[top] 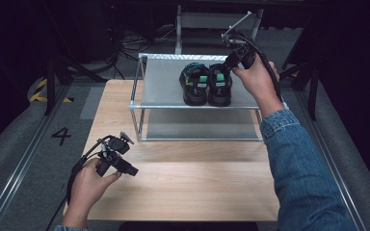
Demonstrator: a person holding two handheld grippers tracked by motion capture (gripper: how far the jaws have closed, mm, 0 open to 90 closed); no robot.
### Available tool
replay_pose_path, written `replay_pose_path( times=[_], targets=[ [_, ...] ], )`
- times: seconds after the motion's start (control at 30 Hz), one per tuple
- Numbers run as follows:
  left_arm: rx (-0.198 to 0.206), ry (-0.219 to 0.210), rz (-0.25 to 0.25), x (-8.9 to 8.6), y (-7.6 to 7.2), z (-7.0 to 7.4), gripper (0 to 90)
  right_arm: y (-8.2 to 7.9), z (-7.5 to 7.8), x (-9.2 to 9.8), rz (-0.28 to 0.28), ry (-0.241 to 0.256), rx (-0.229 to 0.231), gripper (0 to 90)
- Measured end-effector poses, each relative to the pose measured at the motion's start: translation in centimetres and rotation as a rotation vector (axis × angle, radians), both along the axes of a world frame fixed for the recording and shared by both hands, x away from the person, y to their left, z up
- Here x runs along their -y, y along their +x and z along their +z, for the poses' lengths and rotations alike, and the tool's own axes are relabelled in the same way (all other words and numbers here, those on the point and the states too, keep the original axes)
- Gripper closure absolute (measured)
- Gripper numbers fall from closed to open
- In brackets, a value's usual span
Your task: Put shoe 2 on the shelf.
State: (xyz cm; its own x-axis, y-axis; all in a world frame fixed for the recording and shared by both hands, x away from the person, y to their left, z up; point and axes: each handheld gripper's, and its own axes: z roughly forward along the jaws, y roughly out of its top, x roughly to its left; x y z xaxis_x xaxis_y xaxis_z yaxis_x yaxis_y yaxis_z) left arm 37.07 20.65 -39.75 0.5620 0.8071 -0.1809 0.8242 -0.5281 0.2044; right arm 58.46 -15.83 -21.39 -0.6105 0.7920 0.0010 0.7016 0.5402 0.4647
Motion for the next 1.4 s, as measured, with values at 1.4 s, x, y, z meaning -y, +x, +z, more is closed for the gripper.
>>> replay_pose_path(
  times=[1.4],
  targets=[
    [-0.007, -0.032, 0.002, 0.1, 1.9, 0.6, 34.1, -9.7, 3.8, 5.9, 0.077, 0.012, 0.118, 49.9]
  ],
)
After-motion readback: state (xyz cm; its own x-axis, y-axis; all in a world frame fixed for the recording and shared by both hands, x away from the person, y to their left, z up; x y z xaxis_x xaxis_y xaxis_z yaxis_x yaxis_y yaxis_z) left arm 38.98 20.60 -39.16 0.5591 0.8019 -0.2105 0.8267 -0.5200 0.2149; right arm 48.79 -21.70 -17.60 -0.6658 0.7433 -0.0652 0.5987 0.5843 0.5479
